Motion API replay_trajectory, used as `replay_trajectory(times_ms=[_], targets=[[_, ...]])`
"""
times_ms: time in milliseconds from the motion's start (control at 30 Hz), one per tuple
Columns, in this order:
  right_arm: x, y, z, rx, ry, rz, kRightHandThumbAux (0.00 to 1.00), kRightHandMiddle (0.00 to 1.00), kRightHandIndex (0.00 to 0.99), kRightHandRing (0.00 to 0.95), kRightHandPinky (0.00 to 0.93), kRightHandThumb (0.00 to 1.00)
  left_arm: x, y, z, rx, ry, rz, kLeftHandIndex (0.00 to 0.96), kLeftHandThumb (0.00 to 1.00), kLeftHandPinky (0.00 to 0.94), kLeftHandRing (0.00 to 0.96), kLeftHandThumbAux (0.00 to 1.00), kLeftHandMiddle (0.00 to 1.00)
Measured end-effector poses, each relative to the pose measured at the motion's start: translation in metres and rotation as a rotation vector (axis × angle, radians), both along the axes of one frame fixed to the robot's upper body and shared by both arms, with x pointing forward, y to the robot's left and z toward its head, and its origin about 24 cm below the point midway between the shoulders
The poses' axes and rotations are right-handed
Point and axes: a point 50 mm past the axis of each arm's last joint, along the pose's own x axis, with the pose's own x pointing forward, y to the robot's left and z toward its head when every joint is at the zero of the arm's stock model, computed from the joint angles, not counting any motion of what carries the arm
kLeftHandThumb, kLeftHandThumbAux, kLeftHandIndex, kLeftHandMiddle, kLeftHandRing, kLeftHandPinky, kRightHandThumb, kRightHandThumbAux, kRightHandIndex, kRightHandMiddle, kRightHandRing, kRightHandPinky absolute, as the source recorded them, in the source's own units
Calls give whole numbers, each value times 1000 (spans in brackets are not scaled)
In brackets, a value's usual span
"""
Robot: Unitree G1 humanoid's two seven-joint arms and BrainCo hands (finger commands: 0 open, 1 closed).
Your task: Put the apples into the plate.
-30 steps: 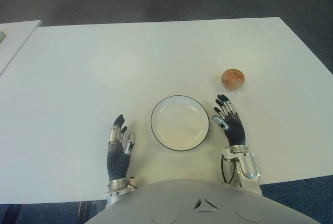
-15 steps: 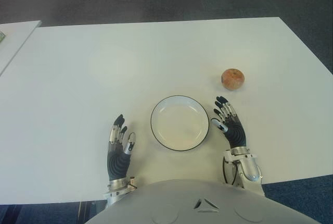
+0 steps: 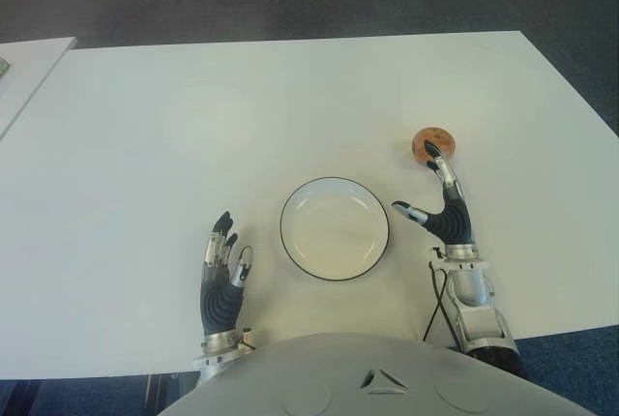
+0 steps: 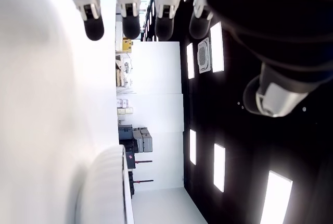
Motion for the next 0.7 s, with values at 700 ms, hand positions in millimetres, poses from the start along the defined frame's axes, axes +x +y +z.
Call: replay_trajectory(times_ms=[700], targets=[[46, -6, 6, -319, -186, -128, 451, 0, 0, 0, 0, 278, 15, -1, -1, -1, -46, -11, 0, 35, 0, 0, 415, 0]])
